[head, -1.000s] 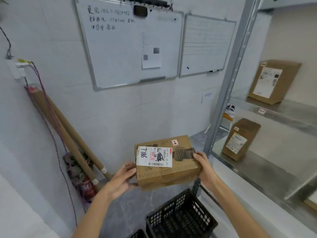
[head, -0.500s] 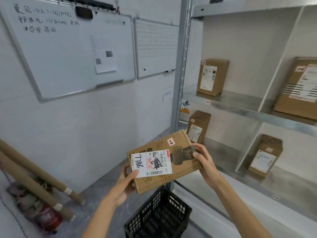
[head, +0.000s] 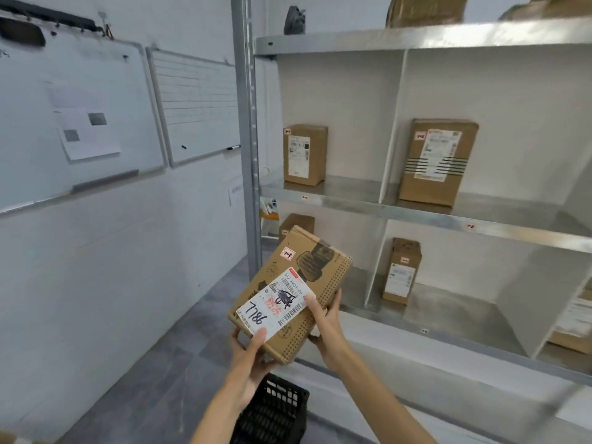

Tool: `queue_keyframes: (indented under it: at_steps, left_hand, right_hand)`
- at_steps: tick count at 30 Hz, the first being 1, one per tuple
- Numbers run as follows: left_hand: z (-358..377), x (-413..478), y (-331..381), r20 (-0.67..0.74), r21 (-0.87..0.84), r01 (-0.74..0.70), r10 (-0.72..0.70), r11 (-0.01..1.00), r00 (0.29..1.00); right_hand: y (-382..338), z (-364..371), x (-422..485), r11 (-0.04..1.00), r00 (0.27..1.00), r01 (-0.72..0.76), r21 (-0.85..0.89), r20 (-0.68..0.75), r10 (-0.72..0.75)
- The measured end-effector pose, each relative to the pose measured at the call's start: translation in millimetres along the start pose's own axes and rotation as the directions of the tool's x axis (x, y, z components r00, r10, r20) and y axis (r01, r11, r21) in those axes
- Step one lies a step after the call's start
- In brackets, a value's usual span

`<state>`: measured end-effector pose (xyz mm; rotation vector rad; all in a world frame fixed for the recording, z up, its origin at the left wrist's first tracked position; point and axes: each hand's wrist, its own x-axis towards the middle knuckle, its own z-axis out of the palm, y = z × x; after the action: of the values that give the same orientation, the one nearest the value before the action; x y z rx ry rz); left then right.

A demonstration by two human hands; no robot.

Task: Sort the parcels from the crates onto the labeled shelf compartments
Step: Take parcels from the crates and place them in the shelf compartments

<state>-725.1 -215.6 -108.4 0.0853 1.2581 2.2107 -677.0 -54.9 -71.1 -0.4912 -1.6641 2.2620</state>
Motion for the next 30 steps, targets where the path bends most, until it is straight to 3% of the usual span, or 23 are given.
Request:
queue_keyframes:
  at_steps: [3,7,10,13,20,30]
  left_hand:
    - [13.6,1.1,-12.7,0.074,0.041,0.000,-0.003,0.999,0.997]
    - [31.2,3.9,-16.0,0.038,0.202,-0.058,0.052,0.978,0.998]
    - [54.5,5.4,-18.5,0.188,0.458,-0.156,0.076,0.875,0.979]
    - [83.2,7.2,-24.3,0.313,0.565,-0.216,0.036,0.796,0.949]
    - [172.1,11.5,-66.8,0.462,0.655,-0.250,-0.116,0.713,0.879]
    - [332.5,-20.8,-150.2,0.611,0.630,-0.290,-0.229,0.720,0.758]
  right_hand:
    - [-3.3,-26.0,-10.6,0.997,0.995,0.067,-0.023,-0.069,-0.068]
    - [-11.3,-69.4,-33.5,0.987,0.978,0.131,-0.091,-0.150,-0.143]
    - [-17.3,-96.3,-50.2,0.983,0.968,0.151,-0.108,-0.186,-0.169]
    - [-26.1,-121.2,-67.5,0.980,0.952,0.177,-0.087,-0.239,-0.193]
    - [-58.9,-193.4,-113.9,0.955,0.861,0.267,-0.131,-0.412,-0.297]
    - [-116.5,-330.4,-201.7,0.925,0.655,0.306,-0.223,-0.656,-0.375]
